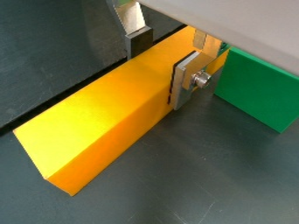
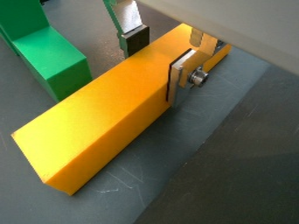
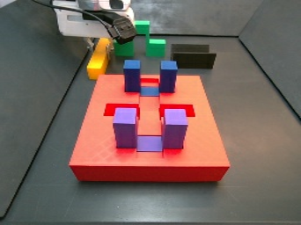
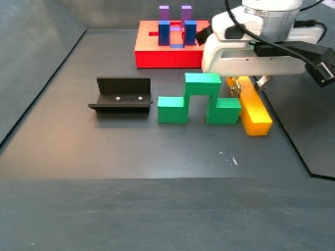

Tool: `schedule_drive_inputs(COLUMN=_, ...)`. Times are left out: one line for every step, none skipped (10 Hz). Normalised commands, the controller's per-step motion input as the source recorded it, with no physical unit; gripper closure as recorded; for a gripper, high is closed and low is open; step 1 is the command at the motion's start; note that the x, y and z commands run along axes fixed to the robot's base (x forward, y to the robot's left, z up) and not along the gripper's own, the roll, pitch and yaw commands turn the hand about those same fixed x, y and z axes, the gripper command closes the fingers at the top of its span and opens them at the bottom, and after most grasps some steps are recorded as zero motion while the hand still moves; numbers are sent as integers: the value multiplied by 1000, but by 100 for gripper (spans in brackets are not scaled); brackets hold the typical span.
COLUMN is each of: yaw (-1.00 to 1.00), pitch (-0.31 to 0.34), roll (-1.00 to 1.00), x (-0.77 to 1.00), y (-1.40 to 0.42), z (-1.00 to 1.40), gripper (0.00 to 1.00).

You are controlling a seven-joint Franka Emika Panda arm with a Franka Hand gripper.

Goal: Pick up the yellow object. Move up. Move to above the board. Insert the yellow object.
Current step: Pick up the yellow object.

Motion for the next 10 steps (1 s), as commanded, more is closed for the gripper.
schedule_drive_inputs(yaw=0, pitch=0, roll=0, x=0, y=0, z=0, gripper=100)
schedule_drive_inputs(yaw=0, pitch=0, roll=0, x=0, y=0, z=0, gripper=100)
schedule_drive_inputs(yaw=0, pitch=0, roll=0, x=0, y=0, z=0, gripper=100)
schedule_drive_inputs(yaw=0, pitch=0, roll=0, x=0, y=0, z=0, gripper=100)
schedule_drive_inputs(yaw=0, pitch=0, roll=0, x=0, y=0, z=0, gripper=100)
schedule_drive_inputs(yaw=0, pitch=0, roll=0, x=0, y=0, z=0, gripper=100)
schedule_drive_inputs(yaw=0, pitch=0, roll=0, x=0, y=0, z=0, gripper=100)
schedule_drive_inputs(yaw=0, pitch=0, roll=0, x=0, y=0, z=0, gripper=100)
schedule_drive_inputs(yaw=0, pitch=0, roll=0, x=0, y=0, z=0, gripper=100)
schedule_drive_inputs(yaw=0, pitch=0, roll=0, x=0, y=0, z=0, gripper=100)
